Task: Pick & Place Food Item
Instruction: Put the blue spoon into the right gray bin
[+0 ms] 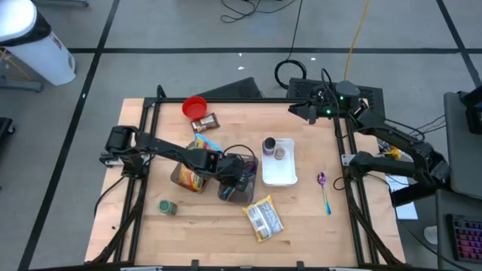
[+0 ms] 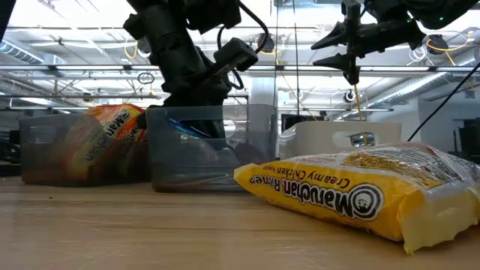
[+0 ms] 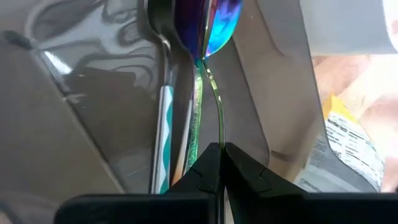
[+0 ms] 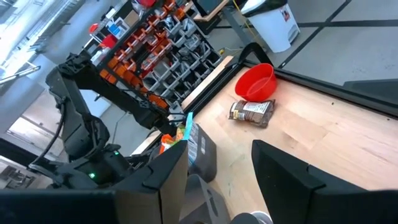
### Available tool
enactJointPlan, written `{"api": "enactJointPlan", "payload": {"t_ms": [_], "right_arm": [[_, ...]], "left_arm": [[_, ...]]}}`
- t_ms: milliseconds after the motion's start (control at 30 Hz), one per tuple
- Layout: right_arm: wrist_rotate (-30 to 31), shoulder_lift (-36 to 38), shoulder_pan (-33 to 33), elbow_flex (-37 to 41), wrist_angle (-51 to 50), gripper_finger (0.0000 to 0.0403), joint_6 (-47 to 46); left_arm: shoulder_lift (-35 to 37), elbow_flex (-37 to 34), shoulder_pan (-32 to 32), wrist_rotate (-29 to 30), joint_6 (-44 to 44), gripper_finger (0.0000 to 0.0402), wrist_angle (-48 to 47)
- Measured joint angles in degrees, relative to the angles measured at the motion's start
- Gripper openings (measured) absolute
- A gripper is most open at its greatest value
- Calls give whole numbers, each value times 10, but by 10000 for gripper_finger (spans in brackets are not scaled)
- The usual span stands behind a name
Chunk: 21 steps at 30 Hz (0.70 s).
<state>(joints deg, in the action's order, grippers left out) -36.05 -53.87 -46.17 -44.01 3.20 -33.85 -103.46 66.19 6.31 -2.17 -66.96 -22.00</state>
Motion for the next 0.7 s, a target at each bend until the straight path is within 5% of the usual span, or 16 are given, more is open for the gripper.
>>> {"api": "enactJointPlan", "payload": {"t_ms": [200,700], "right_arm": [[0,0,0,0,0,171,0],[0,0,0,0,0,171,1]], "left_arm": [[-1,0,2,-4,5,10,12],[2,0,-13,-33,40,109,12]]}}
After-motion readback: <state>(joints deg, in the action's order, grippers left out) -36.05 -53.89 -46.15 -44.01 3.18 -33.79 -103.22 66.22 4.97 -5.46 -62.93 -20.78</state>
